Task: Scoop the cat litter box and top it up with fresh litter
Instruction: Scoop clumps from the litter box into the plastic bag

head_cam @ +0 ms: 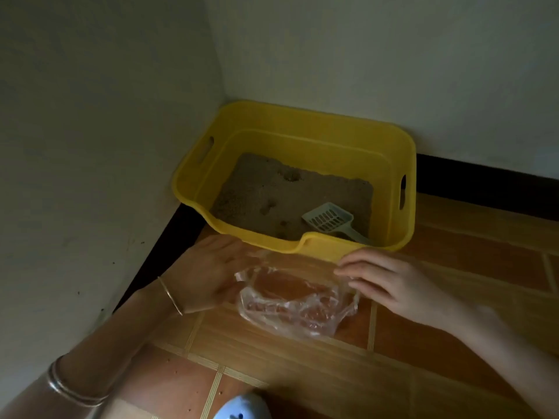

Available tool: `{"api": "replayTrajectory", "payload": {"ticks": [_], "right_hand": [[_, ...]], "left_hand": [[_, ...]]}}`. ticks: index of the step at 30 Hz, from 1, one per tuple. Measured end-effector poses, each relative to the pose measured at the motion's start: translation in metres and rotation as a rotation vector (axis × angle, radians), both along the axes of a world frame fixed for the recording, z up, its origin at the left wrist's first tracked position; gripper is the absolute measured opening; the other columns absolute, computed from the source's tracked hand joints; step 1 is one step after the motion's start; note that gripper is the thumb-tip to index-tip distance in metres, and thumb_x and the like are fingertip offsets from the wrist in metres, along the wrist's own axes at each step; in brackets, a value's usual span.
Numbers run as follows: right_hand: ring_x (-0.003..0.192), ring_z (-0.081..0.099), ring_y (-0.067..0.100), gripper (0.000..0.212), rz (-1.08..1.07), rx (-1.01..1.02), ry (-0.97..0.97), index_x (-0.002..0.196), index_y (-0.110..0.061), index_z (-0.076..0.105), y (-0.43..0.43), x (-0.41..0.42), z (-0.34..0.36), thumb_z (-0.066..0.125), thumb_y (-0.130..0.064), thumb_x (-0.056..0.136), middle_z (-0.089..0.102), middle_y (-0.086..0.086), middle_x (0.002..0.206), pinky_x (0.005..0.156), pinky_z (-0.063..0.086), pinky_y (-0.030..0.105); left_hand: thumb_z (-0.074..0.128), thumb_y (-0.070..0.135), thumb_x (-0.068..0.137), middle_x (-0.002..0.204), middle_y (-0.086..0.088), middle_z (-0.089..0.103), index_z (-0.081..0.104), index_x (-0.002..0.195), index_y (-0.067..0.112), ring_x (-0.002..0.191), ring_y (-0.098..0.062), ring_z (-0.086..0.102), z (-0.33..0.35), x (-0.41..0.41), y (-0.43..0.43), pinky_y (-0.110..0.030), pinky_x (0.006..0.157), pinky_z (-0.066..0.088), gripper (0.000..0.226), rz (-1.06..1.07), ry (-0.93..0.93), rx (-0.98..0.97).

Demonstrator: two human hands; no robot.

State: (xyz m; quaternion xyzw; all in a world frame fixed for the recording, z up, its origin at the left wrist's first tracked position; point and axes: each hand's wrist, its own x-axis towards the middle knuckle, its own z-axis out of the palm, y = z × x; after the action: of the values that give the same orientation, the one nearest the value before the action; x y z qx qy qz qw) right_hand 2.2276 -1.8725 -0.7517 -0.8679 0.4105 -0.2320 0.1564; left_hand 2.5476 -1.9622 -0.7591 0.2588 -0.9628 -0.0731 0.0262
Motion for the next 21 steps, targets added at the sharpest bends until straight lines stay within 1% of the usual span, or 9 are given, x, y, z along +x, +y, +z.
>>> {"api": "replayTrajectory", "payload": {"ticks": [1,3,6,8,11,14,16,19,21], "right_hand": [[0.100,0.056,0.005,0.032,-0.007,-0.035,0.017,0.110,-0.015,0.061,-0.008,0.000,0.013,0.036,-0.031,0.099,0.061,-0.001,0.109,0.088,0.048,0.021],[0.094,0.058,0.003,0.034,-0.027,-0.035,0.042,0.105,-0.015,0.065,-0.025,0.001,0.033,0.037,-0.032,0.098,0.064,-0.002,0.104,0.083,0.049,0.017],[0.089,0.058,0.000,0.030,-0.124,0.090,0.063,0.107,-0.015,0.065,-0.056,-0.002,0.040,0.045,-0.032,0.092,0.061,-0.007,0.103,0.081,0.049,0.016],[0.091,0.058,0.002,0.028,-0.251,0.187,0.165,0.110,-0.018,0.062,-0.078,-0.004,0.030,0.051,-0.033,0.089,0.059,-0.008,0.104,0.081,0.049,0.018],[0.097,0.059,0.011,0.028,-0.429,0.379,0.361,0.112,-0.019,0.060,-0.103,-0.011,0.005,0.061,-0.030,0.086,0.060,-0.003,0.111,0.082,0.050,0.023],[0.101,0.059,0.014,0.032,-0.543,0.554,0.409,0.115,-0.018,0.057,-0.111,-0.011,-0.014,0.064,-0.026,0.085,0.061,0.000,0.117,0.081,0.049,0.022],[0.102,0.059,0.016,0.034,-0.599,0.624,0.417,0.115,-0.017,0.055,-0.114,-0.010,-0.020,0.066,-0.027,0.084,0.060,0.002,0.118,0.078,0.049,0.023],[0.099,0.056,0.018,0.038,-0.632,0.721,0.521,0.114,-0.017,0.049,-0.114,-0.005,-0.025,0.067,-0.030,0.083,0.056,0.004,0.117,0.072,0.046,0.024],[0.101,0.057,0.019,0.043,-0.629,0.789,0.567,0.118,-0.015,0.045,-0.113,-0.001,-0.027,0.067,-0.029,0.083,0.055,0.005,0.118,0.069,0.045,0.023]], "left_hand": [[0.042,0.045,0.091,0.117,0.002,0.061,0.061,0.119,0.024,0.106,-0.019,0.057,0.002,0.002,-0.006,-0.035,0.088,0.047,0.040,0.015,0.004,-0.025],[0.046,0.040,0.088,0.111,0.001,0.063,0.062,0.116,0.023,0.101,-0.020,0.058,0.000,0.005,-0.021,-0.033,0.088,0.042,0.036,0.044,0.007,-0.088],[0.048,0.040,0.083,0.107,-0.001,0.064,0.063,0.112,0.021,0.098,-0.022,0.060,-0.013,0.008,-0.043,-0.033,0.089,0.035,0.038,0.104,0.008,-0.167],[0.046,0.040,0.079,0.102,0.000,0.066,0.064,0.111,0.020,0.096,-0.021,0.061,-0.022,0.009,-0.054,-0.032,0.090,0.033,0.042,0.129,0.013,-0.188],[0.046,0.039,0.078,0.094,0.002,0.067,0.069,0.103,0.020,0.091,-0.022,0.063,-0.032,0.008,-0.064,-0.032,0.093,0.033,0.039,0.129,0.043,-0.208],[0.045,0.039,0.083,0.088,0.002,0.066,0.070,0.096,0.020,0.088,-0.021,0.063,-0.038,0.009,-0.067,-0.035,0.095,0.036,0.035,0.128,0.089,-0.222],[0.045,0.039,0.085,0.086,0.002,0.066,0.071,0.093,0.019,0.086,-0.022,0.063,-0.039,0.011,-0.071,-0.035,0.093,0.037,0.034,0.116,0.101,-0.247],[0.046,0.038,0.086,0.081,0.003,0.066,0.071,0.088,0.018,0.082,-0.021,0.062,-0.039,0.017,-0.081,-0.032,0.087,0.036,0.032,0.105,0.081,-0.279],[0.044,0.038,0.087,0.079,0.003,0.067,0.071,0.086,0.018,0.079,-0.020,0.063,-0.037,0.021,-0.088,-0.030,0.083,0.036,0.034,0.123,0.077,-0.278]]}}
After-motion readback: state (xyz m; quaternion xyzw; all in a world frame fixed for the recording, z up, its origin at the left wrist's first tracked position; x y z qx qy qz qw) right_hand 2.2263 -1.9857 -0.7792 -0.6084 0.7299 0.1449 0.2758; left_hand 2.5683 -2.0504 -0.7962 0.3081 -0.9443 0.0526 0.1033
